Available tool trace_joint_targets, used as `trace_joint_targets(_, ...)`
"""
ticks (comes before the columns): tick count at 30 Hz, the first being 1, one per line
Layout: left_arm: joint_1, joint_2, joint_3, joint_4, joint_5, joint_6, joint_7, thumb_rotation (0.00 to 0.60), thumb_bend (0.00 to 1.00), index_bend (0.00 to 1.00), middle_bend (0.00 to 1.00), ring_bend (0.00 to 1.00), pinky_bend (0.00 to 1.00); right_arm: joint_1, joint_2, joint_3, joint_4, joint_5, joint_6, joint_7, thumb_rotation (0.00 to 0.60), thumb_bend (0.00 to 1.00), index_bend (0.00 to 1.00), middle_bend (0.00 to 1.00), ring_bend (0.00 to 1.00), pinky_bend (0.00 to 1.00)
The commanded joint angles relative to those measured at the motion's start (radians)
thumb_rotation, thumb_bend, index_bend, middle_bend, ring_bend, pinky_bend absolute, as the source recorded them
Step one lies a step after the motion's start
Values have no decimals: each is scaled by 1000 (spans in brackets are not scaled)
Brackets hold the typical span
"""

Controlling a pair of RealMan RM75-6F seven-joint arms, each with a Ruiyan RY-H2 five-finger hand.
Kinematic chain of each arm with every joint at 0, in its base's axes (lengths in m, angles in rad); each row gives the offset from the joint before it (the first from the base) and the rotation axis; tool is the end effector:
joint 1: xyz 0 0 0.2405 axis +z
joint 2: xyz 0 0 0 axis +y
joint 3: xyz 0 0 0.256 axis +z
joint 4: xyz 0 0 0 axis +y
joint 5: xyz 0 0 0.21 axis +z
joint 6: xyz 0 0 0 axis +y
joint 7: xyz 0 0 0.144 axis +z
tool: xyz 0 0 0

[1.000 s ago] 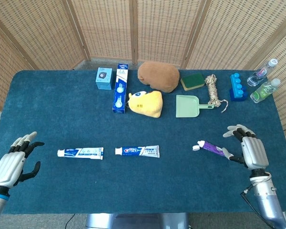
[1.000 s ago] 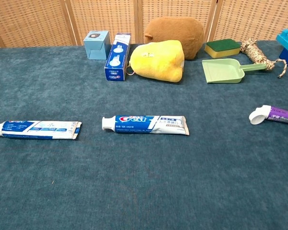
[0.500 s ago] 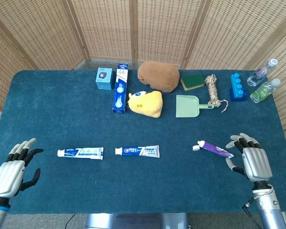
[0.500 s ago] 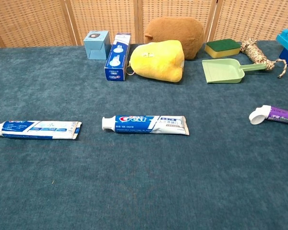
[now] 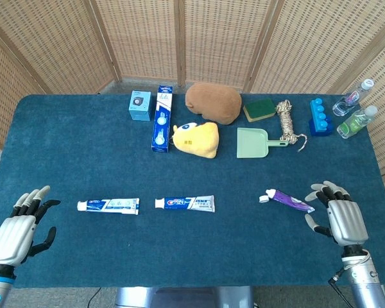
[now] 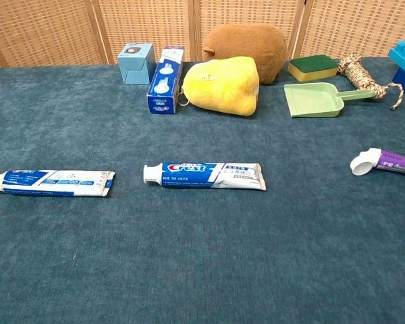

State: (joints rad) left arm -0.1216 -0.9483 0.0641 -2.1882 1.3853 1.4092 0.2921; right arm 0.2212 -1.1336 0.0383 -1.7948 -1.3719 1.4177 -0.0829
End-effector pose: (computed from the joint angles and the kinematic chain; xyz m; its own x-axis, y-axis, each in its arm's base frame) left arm -0.2233 0.1545 0.1498 0.2807 0.2306 0.9317 0.9544 0.0357 -0.2964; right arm -0.2662 -0.2119 0.1331 0.2825 -0.0677 0.9569 -0.9592 -0.0321 0.2809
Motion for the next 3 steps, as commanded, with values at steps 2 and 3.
trace_joint_targets(2,-5,-3,-6,-2,-13,-12,6,600,454,210,59,0,0,0,-5,5,5,4,-14,3,600,306,414,292,146,187)
trace_joint_targets(3,-6,-4,-7,-1,-17,-16,8,600,453,210,59,0,0,0,-5,7,7,5,-19,2,600,306,414,292,146,187)
